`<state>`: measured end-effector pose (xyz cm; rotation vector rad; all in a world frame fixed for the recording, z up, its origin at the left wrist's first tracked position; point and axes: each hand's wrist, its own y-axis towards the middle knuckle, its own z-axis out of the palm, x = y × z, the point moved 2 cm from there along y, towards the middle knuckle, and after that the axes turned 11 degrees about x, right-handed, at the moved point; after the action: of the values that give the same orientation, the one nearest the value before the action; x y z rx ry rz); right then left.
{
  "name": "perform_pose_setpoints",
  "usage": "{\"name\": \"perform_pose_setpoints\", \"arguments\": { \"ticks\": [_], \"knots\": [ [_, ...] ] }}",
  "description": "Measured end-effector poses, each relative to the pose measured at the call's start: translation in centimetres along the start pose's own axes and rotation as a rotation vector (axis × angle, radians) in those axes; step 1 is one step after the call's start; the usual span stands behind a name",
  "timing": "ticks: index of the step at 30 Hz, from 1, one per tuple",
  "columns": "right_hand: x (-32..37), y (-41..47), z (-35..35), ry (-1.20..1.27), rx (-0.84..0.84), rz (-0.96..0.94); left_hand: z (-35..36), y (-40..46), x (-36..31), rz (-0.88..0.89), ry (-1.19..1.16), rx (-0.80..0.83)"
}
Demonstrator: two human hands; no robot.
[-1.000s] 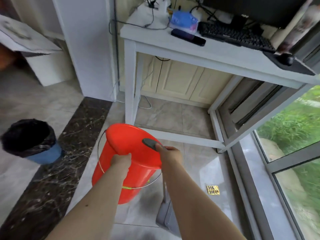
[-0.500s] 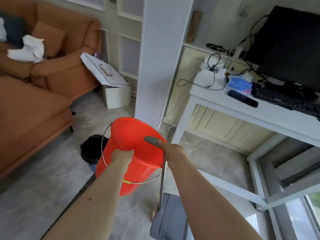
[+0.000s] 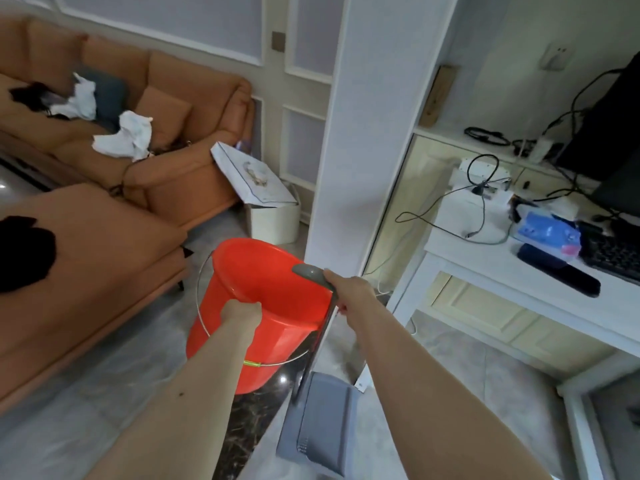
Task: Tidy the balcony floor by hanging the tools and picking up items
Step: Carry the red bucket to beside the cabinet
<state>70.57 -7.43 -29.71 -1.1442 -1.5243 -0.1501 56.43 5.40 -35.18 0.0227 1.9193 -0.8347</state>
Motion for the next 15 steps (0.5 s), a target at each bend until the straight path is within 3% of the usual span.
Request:
{"name": "perform_pose_setpoints", "arguments": {
  "ticks": [15],
  "knots": [
    [5.0, 15.2, -0.6, -0.510, 0.091, 0.067, 5.3, 11.9, -4.8, -0.164, -0.044, -0.071]
  ]
}}
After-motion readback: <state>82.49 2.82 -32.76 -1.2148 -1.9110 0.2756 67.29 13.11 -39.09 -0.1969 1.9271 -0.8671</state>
